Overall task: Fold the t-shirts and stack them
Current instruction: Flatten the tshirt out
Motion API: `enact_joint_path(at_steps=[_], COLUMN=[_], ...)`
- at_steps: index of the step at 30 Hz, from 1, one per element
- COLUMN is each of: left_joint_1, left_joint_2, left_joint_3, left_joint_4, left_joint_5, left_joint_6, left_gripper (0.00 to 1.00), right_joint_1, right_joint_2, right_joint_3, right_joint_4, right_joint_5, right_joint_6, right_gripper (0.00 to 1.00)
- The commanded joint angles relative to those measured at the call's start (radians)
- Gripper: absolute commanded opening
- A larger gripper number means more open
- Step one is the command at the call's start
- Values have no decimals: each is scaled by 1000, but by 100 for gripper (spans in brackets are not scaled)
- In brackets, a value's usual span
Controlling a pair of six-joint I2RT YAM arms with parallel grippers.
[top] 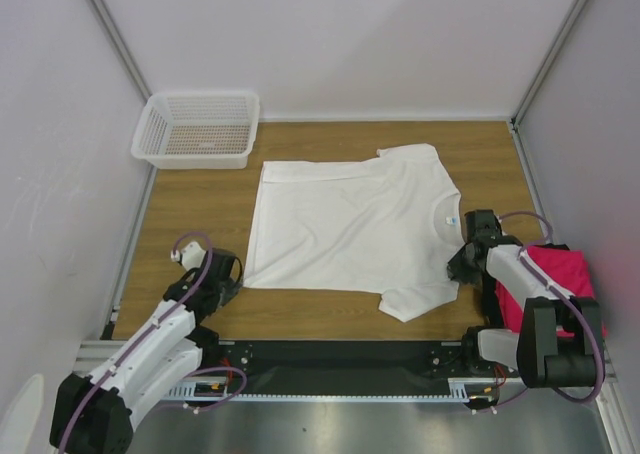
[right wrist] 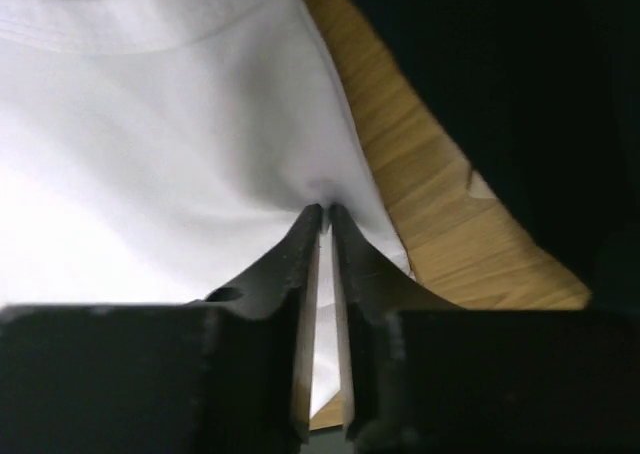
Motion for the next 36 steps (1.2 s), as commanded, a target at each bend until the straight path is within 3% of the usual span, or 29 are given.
enact_joint_path(at_steps=[1, 4, 7, 8, 14, 18, 25, 36], left_joint_1=[-5, -5, -5, -5, -14, -48, -165, -174], left_joint_2=[-67, -127, -120, -91, 32, 89, 55, 126], left_joint_3=[-11, 7, 76, 93, 136, 156, 112, 104], left_joint_4=[-99, -22, 34, 48, 234, 145, 32, -21], left_joint_5=[-30, 25, 25, 27, 145, 117, 64, -64], left_joint_6=[-15, 87, 179, 197, 283, 252, 137, 74], left_gripper=[0, 16, 36, 40, 44, 44, 46, 47], right_joint_1=[-13, -4, 19, 27, 85, 142, 222, 243], right_joint_2=[-40, -72, -123, -128, -80, -36, 29, 38], right_joint_3=[5, 39, 90, 120, 208, 223, 229, 248], right_joint_4=[-73, -77, -69, -64, -21, 8, 43, 26], right_joint_5=[64, 12, -26, -32, -51, -40, -49, -42], right_joint_6=[-1, -48, -85, -105, -166, -154, -142, -142], right_gripper=[17, 54, 73, 75, 79, 79, 79, 79])
